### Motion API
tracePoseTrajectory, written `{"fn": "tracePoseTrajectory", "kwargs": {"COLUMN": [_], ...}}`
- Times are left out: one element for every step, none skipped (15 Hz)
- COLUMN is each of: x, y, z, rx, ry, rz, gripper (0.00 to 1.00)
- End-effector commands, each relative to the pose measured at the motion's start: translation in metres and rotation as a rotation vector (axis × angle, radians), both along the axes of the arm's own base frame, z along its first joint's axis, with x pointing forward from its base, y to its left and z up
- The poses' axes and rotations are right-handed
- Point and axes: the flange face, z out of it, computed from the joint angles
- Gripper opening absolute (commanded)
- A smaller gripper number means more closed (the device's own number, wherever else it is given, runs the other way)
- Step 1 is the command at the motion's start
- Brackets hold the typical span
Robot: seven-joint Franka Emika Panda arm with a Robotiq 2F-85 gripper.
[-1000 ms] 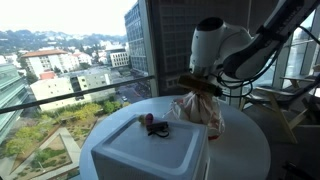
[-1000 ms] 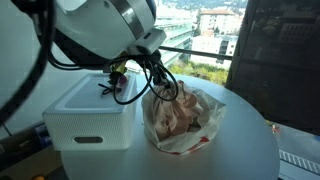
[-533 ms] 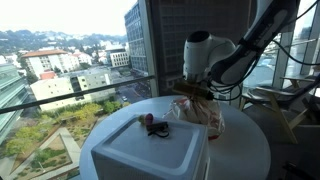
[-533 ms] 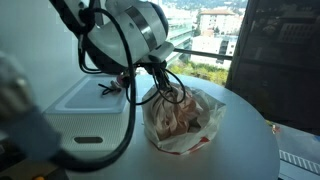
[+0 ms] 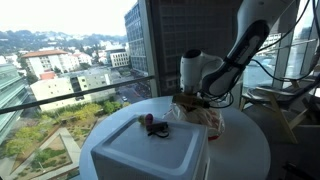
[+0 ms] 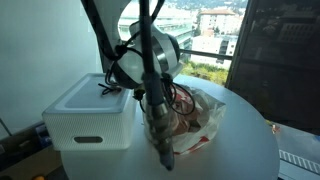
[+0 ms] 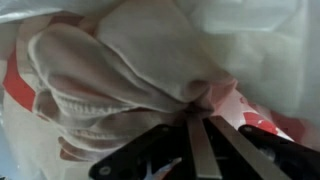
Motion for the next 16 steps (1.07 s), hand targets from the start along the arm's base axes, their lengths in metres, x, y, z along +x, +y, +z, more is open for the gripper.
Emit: {"fn": "tracePoseTrajectory", "kwargs": {"x": [0.018, 0.013, 0.012, 0.007, 0.003, -0.003, -0.007, -0.015, -0.021, -0.027, -0.035, -0.043, -0.050, -0.056, -0.061, -0.064], "y": [0.001, 0.007, 0.015, 0.024, 0.030, 0.036, 0.043, 0.051, 0.059, 0.065, 0.071, 0.080, 0.091, 0.104, 0.116, 0.129], "z": [-0.017, -0.013, -0.006, 0.006, 0.016, 0.030, 0.043, 0.060, 0.074, 0.089, 0.106, 0.122, 0.137, 0.151, 0.162, 0.171], "rx": [0.037, 0.034, 0.026, 0.020, 0.014, 0.004, 0.000, -0.015, -0.029, -0.053, -0.068, -0.075, -0.083, -0.066, -0.051, -0.027], "ry": [0.039, 0.079, 0.091, 0.111, 0.134, 0.144, 0.160, 0.171, 0.184, 0.189, 0.200, 0.198, 0.186, 0.166, 0.149, 0.118], "rz": [0.065, 0.081, 0.111, 0.107, 0.111, 0.105, 0.093, 0.082, 0.069, 0.057, 0.054, 0.073, 0.097, 0.144, 0.184, 0.252], "gripper": [0.31, 0.33, 0.35, 0.40, 0.49, 0.56, 0.65, 0.71, 0.78, 0.87, 0.93, 1.00, 1.00, 1.00, 1.00, 1.00]}}
